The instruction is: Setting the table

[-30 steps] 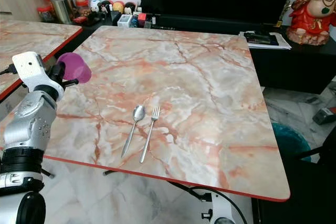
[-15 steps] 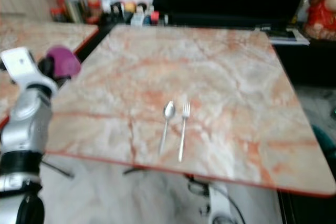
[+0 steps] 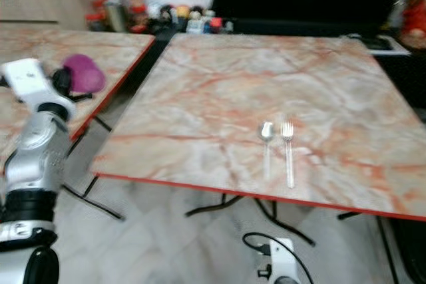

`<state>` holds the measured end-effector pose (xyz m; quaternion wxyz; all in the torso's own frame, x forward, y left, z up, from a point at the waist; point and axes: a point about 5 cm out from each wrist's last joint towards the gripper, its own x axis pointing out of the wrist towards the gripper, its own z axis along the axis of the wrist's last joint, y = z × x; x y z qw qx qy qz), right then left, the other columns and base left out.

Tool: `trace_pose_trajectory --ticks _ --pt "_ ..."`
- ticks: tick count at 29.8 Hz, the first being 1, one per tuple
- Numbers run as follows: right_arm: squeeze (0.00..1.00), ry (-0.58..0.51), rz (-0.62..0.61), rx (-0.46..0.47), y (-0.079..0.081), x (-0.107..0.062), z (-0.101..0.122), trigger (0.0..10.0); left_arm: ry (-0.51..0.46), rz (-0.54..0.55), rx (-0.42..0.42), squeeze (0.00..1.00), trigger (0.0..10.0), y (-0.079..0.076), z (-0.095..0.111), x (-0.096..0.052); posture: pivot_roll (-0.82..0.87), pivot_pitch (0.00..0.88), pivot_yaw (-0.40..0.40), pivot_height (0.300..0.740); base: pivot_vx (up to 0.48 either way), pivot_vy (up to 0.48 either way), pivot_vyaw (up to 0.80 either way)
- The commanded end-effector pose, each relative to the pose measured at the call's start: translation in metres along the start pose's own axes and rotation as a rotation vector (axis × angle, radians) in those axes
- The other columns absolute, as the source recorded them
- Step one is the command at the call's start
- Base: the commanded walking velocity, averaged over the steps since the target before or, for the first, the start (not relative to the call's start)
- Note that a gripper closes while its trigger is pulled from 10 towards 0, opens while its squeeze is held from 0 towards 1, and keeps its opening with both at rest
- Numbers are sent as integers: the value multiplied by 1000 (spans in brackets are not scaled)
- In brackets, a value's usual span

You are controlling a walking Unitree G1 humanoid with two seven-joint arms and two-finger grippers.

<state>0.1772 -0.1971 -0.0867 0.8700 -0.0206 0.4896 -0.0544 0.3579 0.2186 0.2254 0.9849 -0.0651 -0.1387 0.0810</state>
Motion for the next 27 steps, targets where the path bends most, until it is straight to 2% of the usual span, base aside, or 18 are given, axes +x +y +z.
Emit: trace_pose_trajectory --ticks 1,7,11,27 --pt "0 -18 25 7 9 0 4 10000 -32 11 27 0 10000 3 6 1 85 0 5 740 0 480 0" --pt "0 -27 29 18 9 0 4 10000 -33 7 26 0 10000 1 6 1 85 0 2 740 0 480 0" --pt "0 -32 34 18 9 0 4 10000 -33 5 33 0 10000 2 6 2 86 0 2 740 0 480 -794" --pt "0 -44 29 -1 8 0 5 10000 -33 6 41 0 10000 4 5 2 88 0 -3 740 0 480 0"
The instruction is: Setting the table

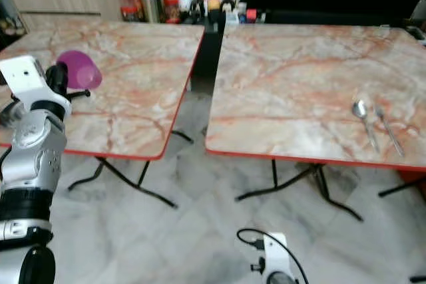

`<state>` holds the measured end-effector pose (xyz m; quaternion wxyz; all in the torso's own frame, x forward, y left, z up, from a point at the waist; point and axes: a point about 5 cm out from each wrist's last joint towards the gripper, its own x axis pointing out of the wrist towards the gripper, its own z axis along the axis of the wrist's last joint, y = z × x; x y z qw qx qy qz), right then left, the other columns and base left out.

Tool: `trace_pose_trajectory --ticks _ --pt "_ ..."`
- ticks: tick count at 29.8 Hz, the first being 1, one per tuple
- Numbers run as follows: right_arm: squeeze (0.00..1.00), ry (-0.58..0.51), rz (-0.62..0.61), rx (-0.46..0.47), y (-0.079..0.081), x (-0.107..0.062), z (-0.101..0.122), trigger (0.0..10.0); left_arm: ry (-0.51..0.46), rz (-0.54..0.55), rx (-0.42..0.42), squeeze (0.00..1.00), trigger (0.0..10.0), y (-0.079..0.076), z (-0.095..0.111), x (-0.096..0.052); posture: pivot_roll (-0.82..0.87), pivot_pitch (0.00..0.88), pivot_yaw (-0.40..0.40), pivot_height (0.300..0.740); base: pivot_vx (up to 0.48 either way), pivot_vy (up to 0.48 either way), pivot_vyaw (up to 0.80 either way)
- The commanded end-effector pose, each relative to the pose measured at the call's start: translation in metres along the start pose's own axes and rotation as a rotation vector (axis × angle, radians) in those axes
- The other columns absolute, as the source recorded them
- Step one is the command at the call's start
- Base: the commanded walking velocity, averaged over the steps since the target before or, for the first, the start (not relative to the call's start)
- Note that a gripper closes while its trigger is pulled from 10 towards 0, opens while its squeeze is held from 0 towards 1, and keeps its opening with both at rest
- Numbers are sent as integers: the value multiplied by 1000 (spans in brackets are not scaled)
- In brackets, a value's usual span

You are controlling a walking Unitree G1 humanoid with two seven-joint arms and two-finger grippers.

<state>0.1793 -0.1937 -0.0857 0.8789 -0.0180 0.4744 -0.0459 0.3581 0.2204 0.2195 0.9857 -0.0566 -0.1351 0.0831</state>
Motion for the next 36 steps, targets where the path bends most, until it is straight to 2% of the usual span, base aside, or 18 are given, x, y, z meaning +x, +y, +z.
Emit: trace_pose_trajectory --ticks 1,36 --pt "0 -9 10 1 5 1 3 10000 -39 5 23 0 10000 2 10 3 88 0 -3 740 0 480 0" --pt "0 -25 19 15 6 1 7 10000 -47 -14 33 0 10000 -3 14 3 100 0 -2 740 0 480 0"
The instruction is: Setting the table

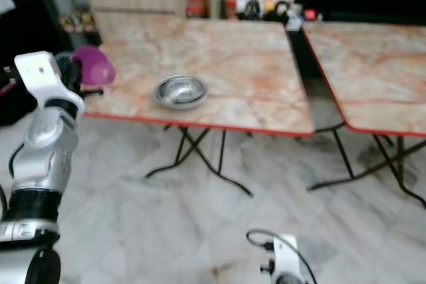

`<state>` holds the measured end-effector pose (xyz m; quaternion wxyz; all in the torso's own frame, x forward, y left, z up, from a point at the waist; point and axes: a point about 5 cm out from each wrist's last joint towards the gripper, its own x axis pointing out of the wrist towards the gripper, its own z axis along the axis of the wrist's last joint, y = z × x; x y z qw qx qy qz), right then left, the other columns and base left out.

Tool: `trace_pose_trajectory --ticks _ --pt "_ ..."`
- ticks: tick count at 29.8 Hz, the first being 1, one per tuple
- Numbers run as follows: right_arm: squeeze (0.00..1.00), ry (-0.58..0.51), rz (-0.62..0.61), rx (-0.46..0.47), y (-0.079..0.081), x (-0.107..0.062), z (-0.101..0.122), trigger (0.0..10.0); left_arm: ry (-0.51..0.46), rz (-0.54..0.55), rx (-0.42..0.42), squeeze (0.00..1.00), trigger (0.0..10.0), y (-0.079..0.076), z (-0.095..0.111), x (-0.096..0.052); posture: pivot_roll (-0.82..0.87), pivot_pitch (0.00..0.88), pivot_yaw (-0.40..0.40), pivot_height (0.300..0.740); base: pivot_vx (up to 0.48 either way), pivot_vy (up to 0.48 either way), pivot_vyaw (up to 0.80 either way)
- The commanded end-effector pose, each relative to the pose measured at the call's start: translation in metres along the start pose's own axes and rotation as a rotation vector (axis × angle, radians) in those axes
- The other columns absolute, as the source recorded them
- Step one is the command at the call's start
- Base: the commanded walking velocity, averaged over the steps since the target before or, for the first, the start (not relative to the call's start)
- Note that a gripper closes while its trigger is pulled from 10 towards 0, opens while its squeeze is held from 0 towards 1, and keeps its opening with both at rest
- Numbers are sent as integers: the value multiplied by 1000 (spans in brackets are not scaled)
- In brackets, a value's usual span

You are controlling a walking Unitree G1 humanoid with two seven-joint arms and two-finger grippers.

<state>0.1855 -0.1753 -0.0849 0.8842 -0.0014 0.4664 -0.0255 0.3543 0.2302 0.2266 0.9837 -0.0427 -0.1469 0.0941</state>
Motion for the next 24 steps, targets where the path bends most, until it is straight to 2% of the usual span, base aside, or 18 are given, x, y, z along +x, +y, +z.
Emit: trace_pose_trajectory --ticks 1,5,10,18,24 --pt "0 -8 -32 3 -13 -1 2 10000 -22 -31 6 0 10000 -12 6 3 100 0 -2 740 0 480 0" --pt "0 -8 -32 3 -13 -1 2 10000 -26 -33 12 0 10000 -13 6 3 100 0 -2 740 0 292 0" --pt "0 -6 -28 -2 -13 -1 1 10000 1 -94 36 0 10000 -19 1 -1 106 0 -3 740 0 0 0" --pt "0 -6 -26 1 -12 -1 0 10000 -34 -121 -22 0 10000 -23 8 0 105 0 -1 740 0 0 0" --pt "0 -4 -16 -6 -12 -1 0 10000 -28 -129 24 0 10000 -22 5 0 102 0 2 740 476 0 0"
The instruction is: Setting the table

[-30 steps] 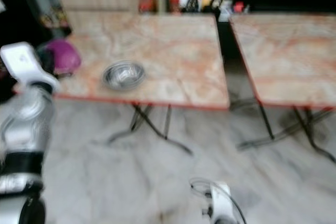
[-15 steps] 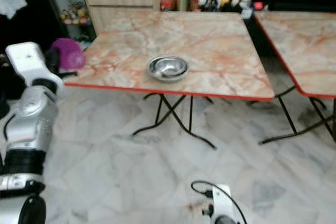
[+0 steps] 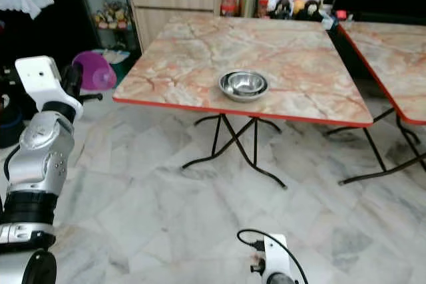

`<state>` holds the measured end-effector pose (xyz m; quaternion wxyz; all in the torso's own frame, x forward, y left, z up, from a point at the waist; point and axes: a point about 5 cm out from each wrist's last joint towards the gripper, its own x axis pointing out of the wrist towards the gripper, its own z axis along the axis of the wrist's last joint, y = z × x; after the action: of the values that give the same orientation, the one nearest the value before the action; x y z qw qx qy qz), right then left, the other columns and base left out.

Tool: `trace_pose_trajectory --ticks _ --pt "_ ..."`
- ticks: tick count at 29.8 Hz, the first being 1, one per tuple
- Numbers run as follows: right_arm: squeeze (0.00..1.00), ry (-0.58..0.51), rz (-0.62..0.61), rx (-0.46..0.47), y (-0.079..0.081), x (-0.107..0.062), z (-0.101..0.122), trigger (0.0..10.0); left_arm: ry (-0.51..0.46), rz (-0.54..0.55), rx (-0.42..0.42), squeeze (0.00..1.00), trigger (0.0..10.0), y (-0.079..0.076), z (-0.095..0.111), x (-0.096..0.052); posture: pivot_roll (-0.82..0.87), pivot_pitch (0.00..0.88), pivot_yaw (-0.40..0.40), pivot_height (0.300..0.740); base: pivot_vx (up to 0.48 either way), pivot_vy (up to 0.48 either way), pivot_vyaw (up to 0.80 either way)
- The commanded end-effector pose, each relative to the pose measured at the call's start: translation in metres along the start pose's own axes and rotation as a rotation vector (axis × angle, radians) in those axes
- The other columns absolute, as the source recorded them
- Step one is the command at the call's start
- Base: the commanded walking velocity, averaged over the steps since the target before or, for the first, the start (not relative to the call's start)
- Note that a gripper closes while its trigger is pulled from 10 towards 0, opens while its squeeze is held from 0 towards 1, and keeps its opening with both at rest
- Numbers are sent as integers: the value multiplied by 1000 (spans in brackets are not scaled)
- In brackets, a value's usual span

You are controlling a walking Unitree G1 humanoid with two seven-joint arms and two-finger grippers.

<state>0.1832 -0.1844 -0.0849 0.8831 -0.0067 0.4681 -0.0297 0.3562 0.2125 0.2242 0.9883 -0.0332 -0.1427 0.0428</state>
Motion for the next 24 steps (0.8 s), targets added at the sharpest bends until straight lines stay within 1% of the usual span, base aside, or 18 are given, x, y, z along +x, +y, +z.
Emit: trace_pose_trajectory --ticks 1,16,19,22,24 --pt "0 -7 -4 1 -2 0 2 10000 -39 -27 20 0 10000 -5 9 3 102 0 2 740 480 0 0" --pt "0 -1 -9 13 -3 0 1 10000 -41 -42 14 0 10000 -8 9 3 109 0 -2 740 480 0 0" --pt "0 5 -6 1 -3 0 1 10000 -40 -43 13 0 10000 -8 8 2 109 0 -2 740 480 0 -444" --pt "0 -3 0 20 -2 0 1 10000 -41 -46 12 0 10000 -8 9 2 112 0 -4 740 480 0 -781" --pt "0 -10 -4 3 -2 0 2 10000 -41 -47 12 0 10000 -8 9 2 112 0 -4 740 480 0 0"
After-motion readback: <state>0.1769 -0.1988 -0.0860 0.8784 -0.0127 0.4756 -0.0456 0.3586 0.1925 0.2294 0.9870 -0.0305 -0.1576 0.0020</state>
